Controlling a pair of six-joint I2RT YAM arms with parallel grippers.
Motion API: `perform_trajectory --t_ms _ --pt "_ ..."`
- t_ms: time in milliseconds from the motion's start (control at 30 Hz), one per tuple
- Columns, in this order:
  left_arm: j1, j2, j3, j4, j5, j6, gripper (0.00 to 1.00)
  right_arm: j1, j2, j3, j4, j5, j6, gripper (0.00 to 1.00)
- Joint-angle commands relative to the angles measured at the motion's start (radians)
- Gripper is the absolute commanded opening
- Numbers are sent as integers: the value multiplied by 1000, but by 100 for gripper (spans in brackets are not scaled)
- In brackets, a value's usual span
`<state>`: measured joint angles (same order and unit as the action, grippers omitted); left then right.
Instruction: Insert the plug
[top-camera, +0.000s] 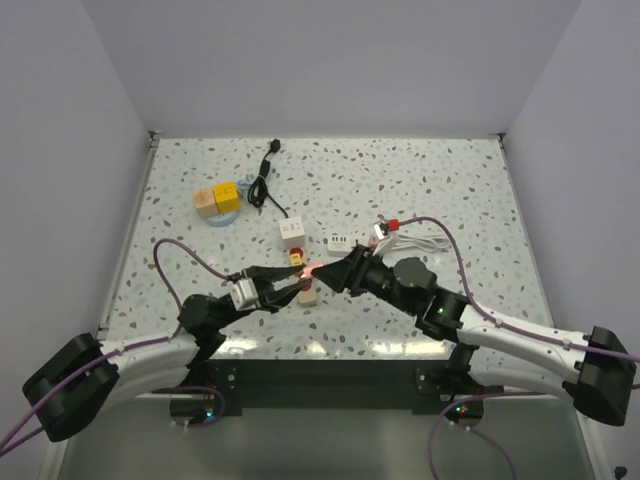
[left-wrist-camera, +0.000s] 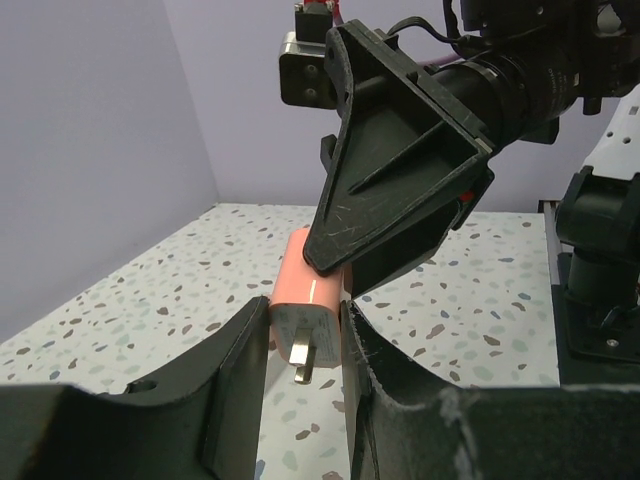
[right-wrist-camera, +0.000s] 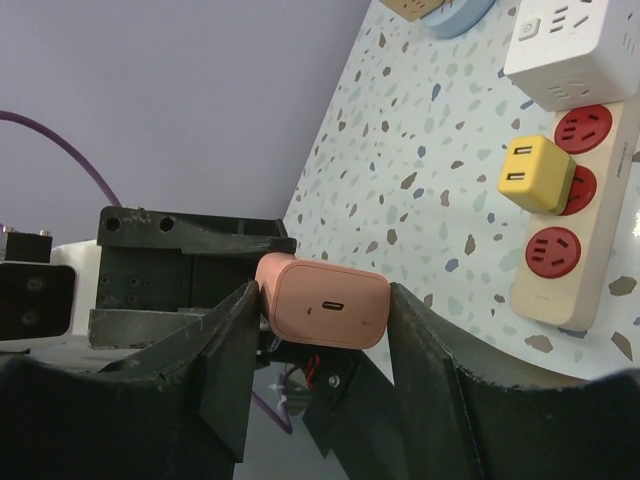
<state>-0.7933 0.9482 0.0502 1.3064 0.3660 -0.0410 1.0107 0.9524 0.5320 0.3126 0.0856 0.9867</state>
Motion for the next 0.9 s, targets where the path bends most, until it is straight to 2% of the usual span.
perform_trajectory --t_ms 0,33,100,133,167,233,267,300,333,367,567,633,767,800,867 --pt "-11 4 -79 492 71 27 0 3 -27 -4 83 58 -42 4" --pt "-11 3 -78 452 80 29 0 2 -29 -6 89 75 -55 0" --pt "-11 -9 -69 401 82 30 0 3 -38 -9 95 109 -112 0" --pt "-12 -12 -61 346 80 35 4 2 -44 -7 94 147 -129 0" --pt "-11 -19 -58 318 73 36 19 3 -55 -4 95 166 -150 0" --pt "-11 -26 -59 265 42 36 41 2 -64 2 94 222 -215 0" --pt "-11 -28 -65 255 30 36 59 2 -69 9 94 244 -235 0" --pt "-11 -31 -67 235 12 36 67 2 -70 14 91 262 -276 0" --pt "-11 -31 -70 225 7 36 79 -1 -69 22 91 294 -292 0" --pt "-11 -34 -72 215 4 36 83 -4 -64 23 95 301 -304 0" --pt "-11 -5 -78 206 -47 36 89 -26 -17 57 114 345 -414 0" --pt "-9 -9 -87 189 -111 29 89 -26 23 98 70 384 -471 0" --pt "-11 -107 -70 -13 -261 -2 90 -26 101 181 -55 499 -595 0" --pt "-11 -130 -64 -115 -348 -19 90 -26 124 198 -93 544 -632 0" --pt "-9 -190 -56 -220 -445 -39 90 -26 192 244 -121 583 -661 0"
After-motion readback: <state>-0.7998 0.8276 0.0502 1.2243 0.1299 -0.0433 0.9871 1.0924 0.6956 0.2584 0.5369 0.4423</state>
